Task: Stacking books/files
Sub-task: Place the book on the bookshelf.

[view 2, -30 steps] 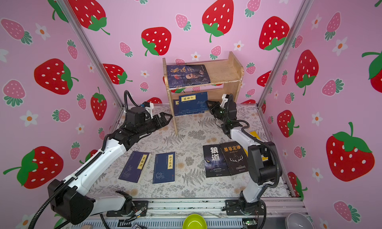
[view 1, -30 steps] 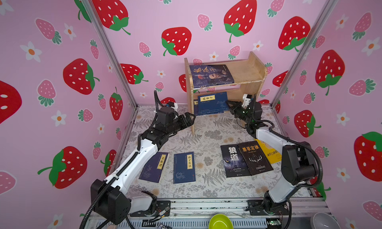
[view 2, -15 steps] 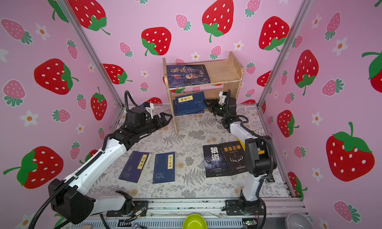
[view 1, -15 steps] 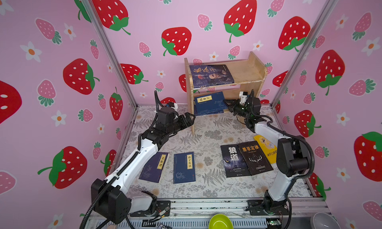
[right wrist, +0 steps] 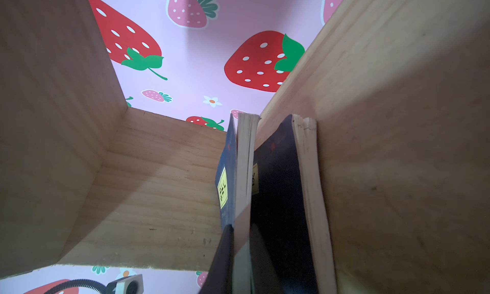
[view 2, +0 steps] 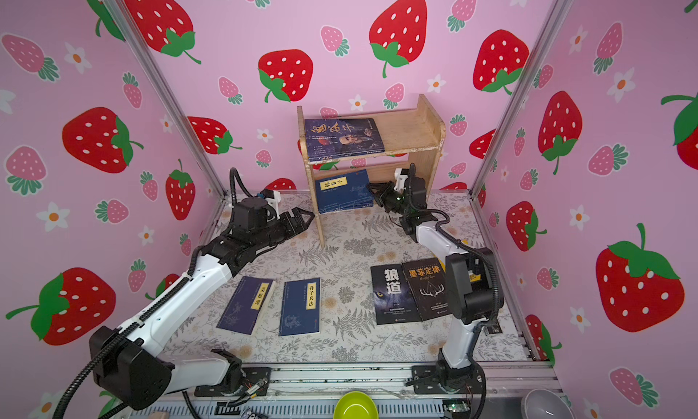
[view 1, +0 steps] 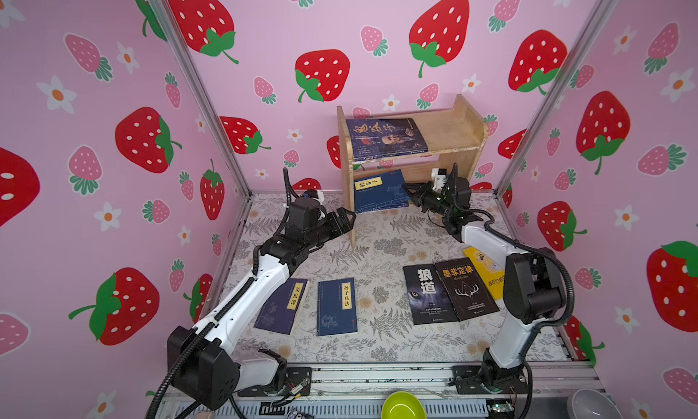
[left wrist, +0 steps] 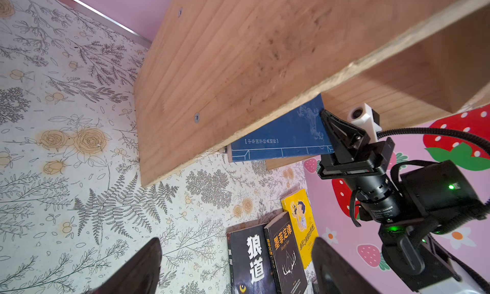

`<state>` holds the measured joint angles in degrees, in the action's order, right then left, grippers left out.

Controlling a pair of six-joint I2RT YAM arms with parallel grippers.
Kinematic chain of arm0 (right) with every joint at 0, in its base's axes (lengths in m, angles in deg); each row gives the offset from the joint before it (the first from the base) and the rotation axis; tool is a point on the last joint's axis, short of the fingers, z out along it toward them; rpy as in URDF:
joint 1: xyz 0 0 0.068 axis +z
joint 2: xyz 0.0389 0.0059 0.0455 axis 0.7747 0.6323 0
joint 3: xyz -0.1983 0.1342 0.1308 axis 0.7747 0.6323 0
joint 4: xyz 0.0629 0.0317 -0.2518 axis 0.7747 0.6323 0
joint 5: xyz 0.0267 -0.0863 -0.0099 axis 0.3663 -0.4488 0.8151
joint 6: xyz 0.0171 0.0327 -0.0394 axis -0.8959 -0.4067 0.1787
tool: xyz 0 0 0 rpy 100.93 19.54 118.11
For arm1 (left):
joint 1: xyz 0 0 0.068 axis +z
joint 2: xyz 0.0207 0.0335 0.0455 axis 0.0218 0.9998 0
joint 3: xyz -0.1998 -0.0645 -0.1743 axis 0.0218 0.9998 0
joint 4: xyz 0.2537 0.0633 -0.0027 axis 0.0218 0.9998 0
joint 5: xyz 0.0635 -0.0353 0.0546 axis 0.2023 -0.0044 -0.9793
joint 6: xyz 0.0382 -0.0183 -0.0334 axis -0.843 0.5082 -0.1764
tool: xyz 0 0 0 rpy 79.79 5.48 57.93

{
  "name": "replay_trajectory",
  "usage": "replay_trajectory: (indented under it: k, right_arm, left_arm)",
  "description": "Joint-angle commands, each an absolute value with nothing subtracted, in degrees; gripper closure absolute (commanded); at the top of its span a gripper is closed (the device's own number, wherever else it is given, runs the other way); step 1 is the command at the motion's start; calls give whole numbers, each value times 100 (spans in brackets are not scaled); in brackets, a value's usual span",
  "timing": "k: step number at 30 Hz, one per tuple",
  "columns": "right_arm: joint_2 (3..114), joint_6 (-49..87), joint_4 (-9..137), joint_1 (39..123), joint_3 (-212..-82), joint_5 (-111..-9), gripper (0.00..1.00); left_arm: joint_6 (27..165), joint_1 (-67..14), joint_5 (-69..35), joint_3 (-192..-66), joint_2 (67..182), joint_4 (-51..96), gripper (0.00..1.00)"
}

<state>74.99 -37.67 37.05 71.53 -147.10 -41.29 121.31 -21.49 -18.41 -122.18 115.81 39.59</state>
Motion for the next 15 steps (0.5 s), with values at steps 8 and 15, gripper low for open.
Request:
replay_trajectory:
  k: [8,15]
  right_arm:
    - [7613,-3864,3680,7213,-14877,-4414,94]
    - [7653,-3754,3865,7240,-14928,-4325,93]
  left_arm:
    - [12233,-2143,-1837,-12216,11618,3767,11]
    - [12221,-2143,-1842,-12245,11626,3763,11]
